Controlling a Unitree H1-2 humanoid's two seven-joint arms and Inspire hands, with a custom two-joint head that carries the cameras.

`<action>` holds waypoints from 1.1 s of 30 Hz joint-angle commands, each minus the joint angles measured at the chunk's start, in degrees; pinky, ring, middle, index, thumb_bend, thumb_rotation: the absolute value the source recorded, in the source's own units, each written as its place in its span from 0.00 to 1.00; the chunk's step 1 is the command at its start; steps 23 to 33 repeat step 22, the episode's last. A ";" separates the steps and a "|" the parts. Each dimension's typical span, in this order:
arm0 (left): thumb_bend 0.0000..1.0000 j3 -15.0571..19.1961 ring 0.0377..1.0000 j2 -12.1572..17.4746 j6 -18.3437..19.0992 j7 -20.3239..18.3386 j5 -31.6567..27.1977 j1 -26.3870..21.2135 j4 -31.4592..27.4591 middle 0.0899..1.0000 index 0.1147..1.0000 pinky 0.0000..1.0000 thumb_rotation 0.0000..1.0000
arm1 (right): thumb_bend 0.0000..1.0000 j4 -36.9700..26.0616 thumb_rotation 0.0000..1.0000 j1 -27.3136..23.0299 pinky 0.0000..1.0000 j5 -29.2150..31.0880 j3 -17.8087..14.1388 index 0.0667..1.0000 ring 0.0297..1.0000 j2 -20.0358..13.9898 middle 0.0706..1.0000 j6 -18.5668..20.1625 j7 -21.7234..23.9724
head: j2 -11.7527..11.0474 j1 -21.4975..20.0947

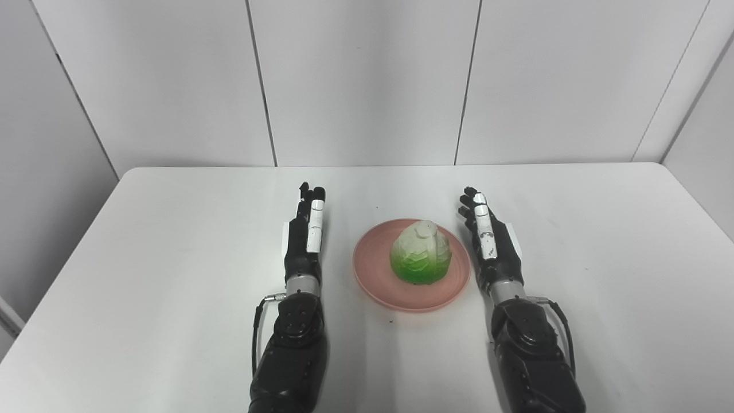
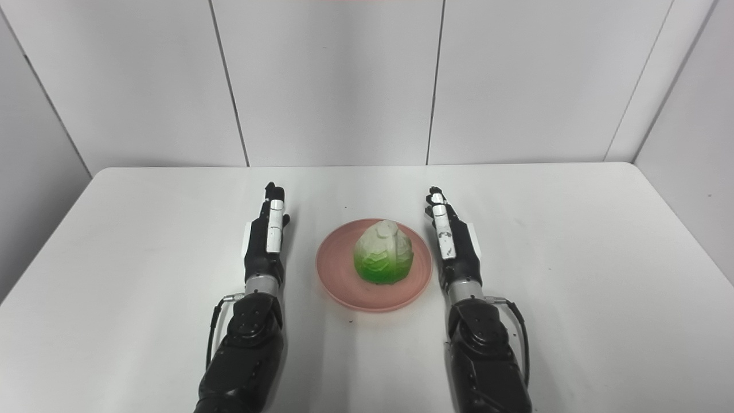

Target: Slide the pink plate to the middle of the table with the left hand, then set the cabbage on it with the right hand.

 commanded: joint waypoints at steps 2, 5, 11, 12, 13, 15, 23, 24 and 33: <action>0.90 -0.27 1.00 -0.11 1.14 0.06 0.03 -0.41 -0.97 1.00 1.00 1.00 0.98 | 0.89 -0.85 1.00 -0.03 1.00 -0.24 0.22 0.90 0.91 0.08 0.91 -1.22 -0.46 | -0.08 0.06; 0.89 -0.26 1.00 -0.12 1.07 0.02 -0.05 -0.34 -0.91 1.00 1.00 1.00 0.97 | 0.89 -0.88 1.00 -0.07 1.00 -0.29 0.16 0.90 0.91 0.08 0.90 -1.08 -0.60 | -0.08 0.06; 0.89 -0.30 1.00 -0.14 0.99 -0.08 -0.10 -0.25 -0.95 1.00 1.00 1.00 0.97 | 0.88 -0.77 1.00 0.03 1.00 -0.30 0.25 0.90 0.91 0.05 0.91 -1.30 -0.54 | 0.11 0.00; 0.89 -0.31 1.00 -0.14 1.03 -0.07 -0.08 -0.23 -0.99 1.00 1.00 1.00 0.97 | 0.88 -0.91 1.00 0.09 1.00 -0.48 0.36 0.90 0.91 0.03 0.91 -1.15 -0.57 | 0.11 0.00; 0.89 -0.32 1.00 -0.13 1.06 -0.09 -0.08 -0.21 -1.02 1.00 1.00 1.00 0.97 | 0.88 -1.01 1.00 0.14 1.00 -0.65 0.46 0.90 0.91 0.00 0.91 -1.09 -0.62 | 0.11 0.00; 0.89 -0.40 1.00 -0.10 1.07 -0.17 -0.02 -0.14 -1.15 1.00 1.00 1.00 0.97 | 0.88 -0.96 1.00 0.16 1.00 -0.53 0.44 0.90 0.91 0.02 0.91 -1.30 -0.48 | 0.11 0.00; 0.89 -0.25 1.00 -0.12 1.16 -0.39 -0.37 -0.18 -1.17 1.00 1.00 1.00 0.97 | 0.89 -0.80 1.00 0.17 1.00 -0.76 0.39 0.89 0.91 0.01 0.90 -1.11 -0.82 | 0.07 -0.07; 0.89 -0.25 1.00 -0.12 1.16 -0.39 -0.37 -0.18 -1.17 1.00 1.00 1.00 0.97 | 0.89 -0.80 1.00 0.17 1.00 -0.76 0.39 0.89 0.91 0.01 0.90 -1.11 -0.82 | 0.07 -0.07; 0.89 -0.25 1.00 -0.12 1.16 -0.39 -0.37 -0.18 -1.17 1.00 1.00 1.00 0.97 | 0.89 -0.80 1.00 0.17 1.00 -0.76 0.39 0.89 0.91 0.01 0.90 -1.11 -0.82 | 0.07 -0.07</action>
